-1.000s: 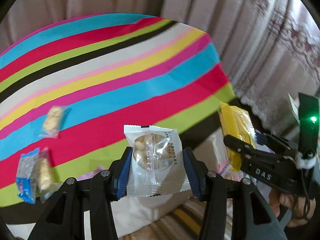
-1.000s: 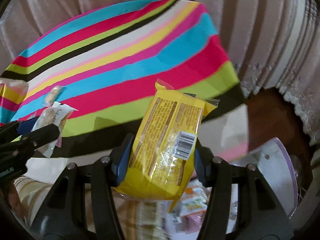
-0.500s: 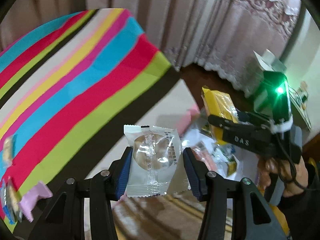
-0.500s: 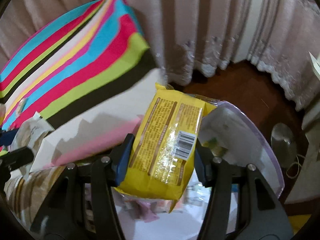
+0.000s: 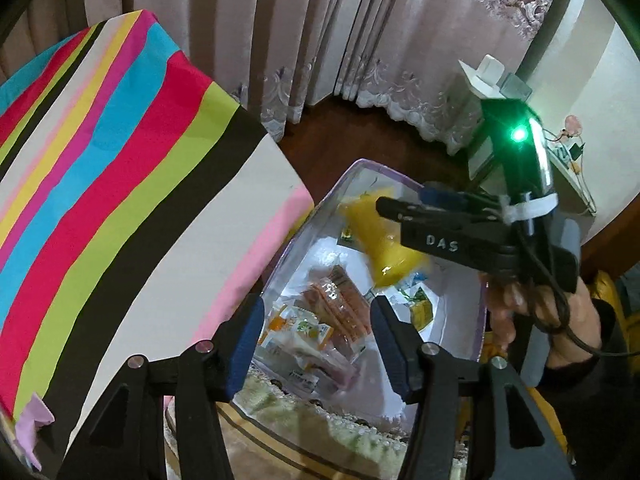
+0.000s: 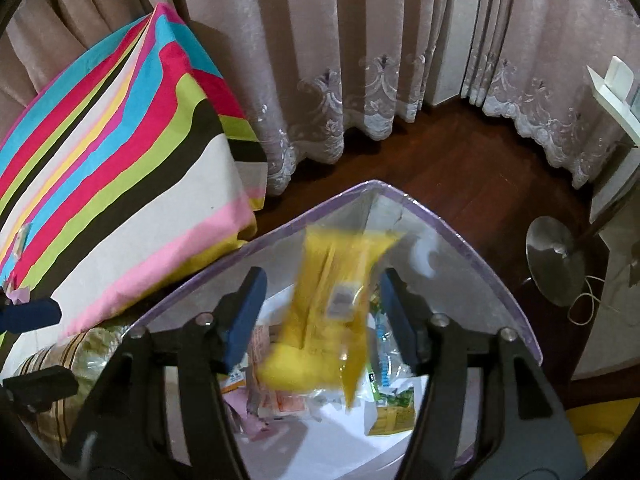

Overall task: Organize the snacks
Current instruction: 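Open both tools over the white box to drop the packets, then move both open tools back over the remaining snacks on the cloth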

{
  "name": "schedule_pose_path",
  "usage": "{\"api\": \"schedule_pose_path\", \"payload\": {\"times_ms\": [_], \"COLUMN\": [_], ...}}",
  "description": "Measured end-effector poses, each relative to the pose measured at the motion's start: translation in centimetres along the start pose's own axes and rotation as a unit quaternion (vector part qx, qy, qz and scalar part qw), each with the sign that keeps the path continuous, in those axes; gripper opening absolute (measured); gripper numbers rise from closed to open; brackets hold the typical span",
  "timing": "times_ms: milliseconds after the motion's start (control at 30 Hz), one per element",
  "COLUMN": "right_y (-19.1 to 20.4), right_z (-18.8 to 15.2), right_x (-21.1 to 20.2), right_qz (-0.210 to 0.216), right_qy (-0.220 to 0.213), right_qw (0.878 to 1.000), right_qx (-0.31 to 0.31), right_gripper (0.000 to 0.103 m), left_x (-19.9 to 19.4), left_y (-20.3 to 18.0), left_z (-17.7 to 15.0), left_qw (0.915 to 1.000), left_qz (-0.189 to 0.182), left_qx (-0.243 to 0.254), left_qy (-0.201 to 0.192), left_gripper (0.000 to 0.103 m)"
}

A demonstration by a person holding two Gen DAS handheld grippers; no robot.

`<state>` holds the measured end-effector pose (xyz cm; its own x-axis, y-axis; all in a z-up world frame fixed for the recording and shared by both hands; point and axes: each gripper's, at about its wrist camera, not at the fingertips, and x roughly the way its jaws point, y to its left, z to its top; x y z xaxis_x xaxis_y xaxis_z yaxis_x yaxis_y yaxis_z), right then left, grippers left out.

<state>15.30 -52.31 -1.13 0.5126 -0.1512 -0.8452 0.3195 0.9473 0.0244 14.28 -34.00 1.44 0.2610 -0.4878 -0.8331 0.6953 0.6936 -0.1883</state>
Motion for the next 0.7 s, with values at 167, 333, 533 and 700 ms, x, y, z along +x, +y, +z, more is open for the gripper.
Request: {"api": "schedule_pose_path", "payload": {"times_ms": [167,333,533,700], "right_y": [-0.1,0.6,1.9,3.6], "right_z": [-0.1,0.1,0.4,0.7], "right_x": [-0.1,-0.3,-0.7,-1.3], "right_qz": [0.004,0.008,0.011,0.016], "right_qy": [0.000,0.000,-0.001,-0.005], "right_qw": [1.000,1.000,1.000,0.999], "right_qx": [0.002,-0.004,-0.018,-0.032], "right_gripper": [0.068,0.068,0.068,0.068], "left_x": [0.0,-0.3,-1.5,-2.3], "left_y": [1.0,1.9,3.2,5.2], "left_z": [0.2,0.2,-0.1,-0.7], "left_qw": [0.9998,0.9991,0.9972,0.9940], "left_qz": [0.006,0.012,0.036,0.060], "left_qx": [-0.018,-0.035,-0.049,-0.072], "left_qy": [-0.010,-0.020,-0.043,-0.055], "left_gripper": [0.056,0.056,0.056,0.056]}}
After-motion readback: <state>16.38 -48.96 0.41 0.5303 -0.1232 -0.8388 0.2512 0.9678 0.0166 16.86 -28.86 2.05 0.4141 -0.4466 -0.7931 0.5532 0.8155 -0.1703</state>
